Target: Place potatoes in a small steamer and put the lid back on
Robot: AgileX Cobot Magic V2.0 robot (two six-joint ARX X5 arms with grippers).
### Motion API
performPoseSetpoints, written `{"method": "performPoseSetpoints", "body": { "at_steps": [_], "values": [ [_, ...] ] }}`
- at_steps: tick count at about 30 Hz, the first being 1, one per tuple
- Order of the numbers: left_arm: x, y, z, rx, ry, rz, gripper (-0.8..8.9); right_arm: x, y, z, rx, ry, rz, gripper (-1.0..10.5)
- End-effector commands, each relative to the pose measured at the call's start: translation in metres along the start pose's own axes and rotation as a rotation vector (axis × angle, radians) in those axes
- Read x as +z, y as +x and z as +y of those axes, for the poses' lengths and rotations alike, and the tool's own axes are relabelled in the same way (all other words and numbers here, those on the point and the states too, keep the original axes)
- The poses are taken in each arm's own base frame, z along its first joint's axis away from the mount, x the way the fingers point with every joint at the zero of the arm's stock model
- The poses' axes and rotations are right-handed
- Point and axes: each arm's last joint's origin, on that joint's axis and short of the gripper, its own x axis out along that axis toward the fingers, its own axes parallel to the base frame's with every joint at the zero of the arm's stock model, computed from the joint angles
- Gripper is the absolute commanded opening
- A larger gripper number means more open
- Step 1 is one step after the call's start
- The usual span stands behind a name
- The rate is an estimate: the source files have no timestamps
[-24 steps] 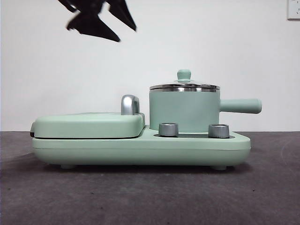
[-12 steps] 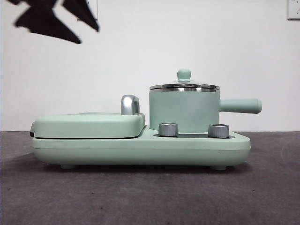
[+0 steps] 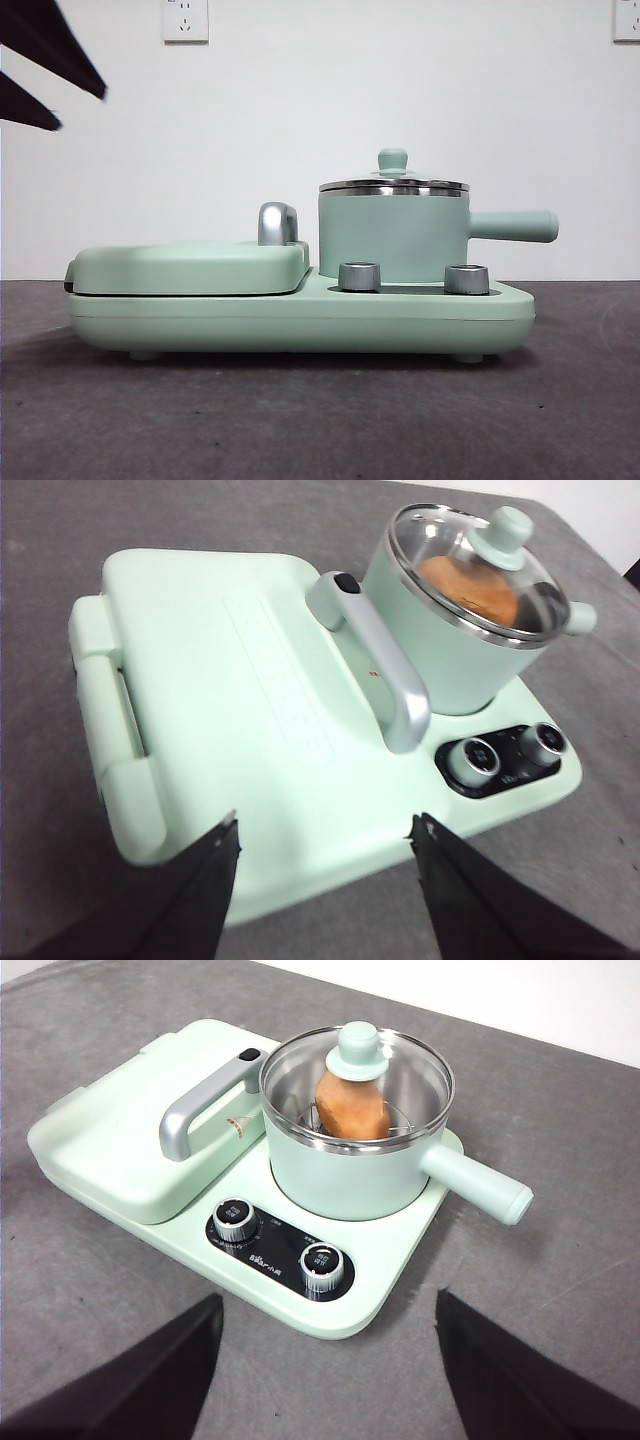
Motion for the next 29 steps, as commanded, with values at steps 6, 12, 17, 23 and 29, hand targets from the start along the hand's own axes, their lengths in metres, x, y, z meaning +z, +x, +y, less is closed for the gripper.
{"method": "performPoseSetpoints", "body": {
  "at_steps": [6,12,17,23,29],
  "values": [
    [-0.014,-0.029,-0.006,0.005,-0.020,0.013,2.80,-0.002,0.001,0.000,0.004,0.012,0.032,3.3],
    [-0.020,-0.038,-0.008,0.009,-0.003,0.040,1.13,-0.004,0.000,0.000,0.002,0.015,0.055,1.0],
    [-0.020,-0.042,-0.010,0.004,0.005,0.024,0.06,-0.006,0.000,0.002,0.043,0.018,0.079,0.2],
    [-0.020,-0.044,-0.011,0.003,0.011,0.009,0.06,-0.007,-0.003,0.003,0.060,0.016,0.068,0.2],
    [-0.020,-0.044,-0.011,0.003,0.011,0.009,0.06,-0.006,-0.003,0.003,0.059,0.016,0.064,0.2]
  ]
}}
